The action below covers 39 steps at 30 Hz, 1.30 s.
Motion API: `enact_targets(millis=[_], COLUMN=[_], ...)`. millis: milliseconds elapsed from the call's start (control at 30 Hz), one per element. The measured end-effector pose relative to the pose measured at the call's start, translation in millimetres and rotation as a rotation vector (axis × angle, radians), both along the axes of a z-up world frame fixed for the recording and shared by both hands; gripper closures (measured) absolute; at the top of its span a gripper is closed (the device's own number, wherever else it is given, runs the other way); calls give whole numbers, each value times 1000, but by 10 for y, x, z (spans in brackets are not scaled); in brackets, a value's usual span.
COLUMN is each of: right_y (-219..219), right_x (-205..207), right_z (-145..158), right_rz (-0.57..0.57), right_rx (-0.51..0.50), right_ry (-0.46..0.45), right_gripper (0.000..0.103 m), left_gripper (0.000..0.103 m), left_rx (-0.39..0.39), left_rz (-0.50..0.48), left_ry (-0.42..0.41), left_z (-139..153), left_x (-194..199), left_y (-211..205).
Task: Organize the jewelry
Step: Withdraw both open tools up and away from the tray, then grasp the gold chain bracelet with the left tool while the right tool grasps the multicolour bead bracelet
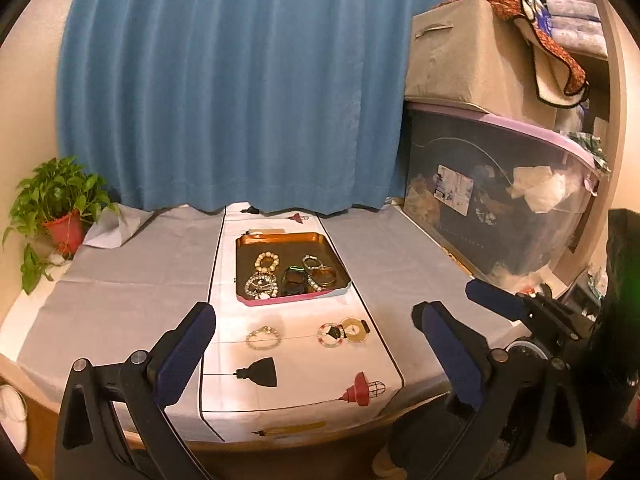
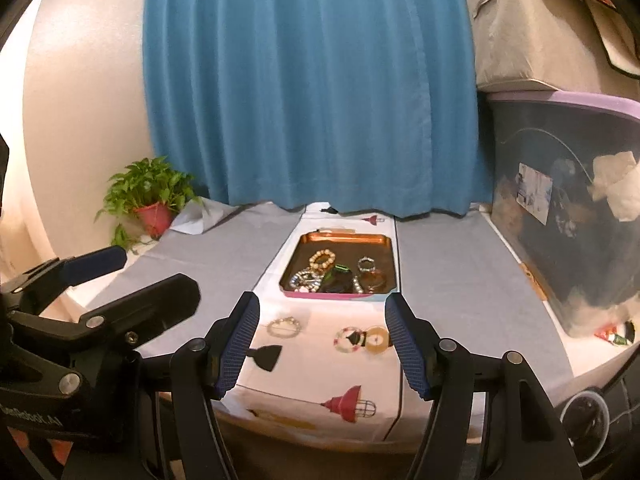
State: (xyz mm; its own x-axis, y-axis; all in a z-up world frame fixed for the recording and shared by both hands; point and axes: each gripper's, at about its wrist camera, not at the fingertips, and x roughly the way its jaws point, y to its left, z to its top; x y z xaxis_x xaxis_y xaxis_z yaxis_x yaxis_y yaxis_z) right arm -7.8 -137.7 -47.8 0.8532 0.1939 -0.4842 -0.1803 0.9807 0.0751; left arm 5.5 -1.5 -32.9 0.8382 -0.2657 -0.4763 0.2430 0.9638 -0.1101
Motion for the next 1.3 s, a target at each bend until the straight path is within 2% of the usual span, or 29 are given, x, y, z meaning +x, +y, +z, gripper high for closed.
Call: enact_targets(millis=[100, 233, 400, 467, 500, 533, 600, 733, 833, 933, 1000, 1033, 1133, 1167, 1200, 1233, 1267, 1300], right_y=[-67, -223, -301, -323, -321, -311, -273, -203, -201, -190, -181, -171, -112, -82, -47, 1, 37, 50], right_x=[95, 273, 628, 763, 845, 944, 1141, 1547, 1765, 1933, 2011, 2059, 2180, 2201, 2222, 2234, 2257, 2278], right_z=[-153, -511, -1047, -1184, -1250, -1324, -1453, -1719, -1899, -2092, -2179, -2218, -2330, -2330, -2339, -2347, -2348, -2349], right_rz=[12, -5, 4, 17, 29, 45, 80, 120, 119, 120, 127, 131, 121, 109, 104, 102, 103, 107], right_rx=[50, 102, 93, 91, 87, 80, 60, -8, -6, -23, -27, -30, -83, -114, -139, -169, -189, -183], right_ry=[15, 46, 163, 182, 189, 198, 215, 247, 275, 306, 328, 341, 372, 353, 349, 340, 331, 332], right_gripper=[37, 37, 37, 37, 38, 39, 45, 62, 70, 75, 77, 77, 78, 78, 78, 80, 82, 90], left_gripper=[0, 0, 3, 10, 26, 46, 58, 58, 60, 61, 61, 60, 60, 60, 64, 77, 83, 92], left_rx=[-43, -107, -79, -84, -82, -76, -65, -46, 3, 49, 50, 65, 198, 196, 182, 179, 167, 151], left_rz=[-6, 37, 86, 69, 54, 42, 31, 18, -28, -56, -87, -89, -79, -78, -75, -66, -61, -56], left_ry=[22, 118, 174, 221, 251, 283, 344, 378, 372, 384, 415, 398, 344, 336, 337, 335, 340, 348], left_z=[-229, -688, -1146, -1323, -1406, -1492, -1712, -1930, -2042, -2159, -2258, -2271, -2309, -2317, -2319, -2317, -2318, -2317], left_x=[145, 470, 810, 991, 1090, 1192, 1447, 1740, 1939, 2117, 2243, 2266, 2257, 2264, 2274, 2289, 2306, 2323], left_y=[197, 520, 658, 662, 652, 644, 633, 596, 483, 383, 349, 333, 211, 218, 236, 258, 292, 323])
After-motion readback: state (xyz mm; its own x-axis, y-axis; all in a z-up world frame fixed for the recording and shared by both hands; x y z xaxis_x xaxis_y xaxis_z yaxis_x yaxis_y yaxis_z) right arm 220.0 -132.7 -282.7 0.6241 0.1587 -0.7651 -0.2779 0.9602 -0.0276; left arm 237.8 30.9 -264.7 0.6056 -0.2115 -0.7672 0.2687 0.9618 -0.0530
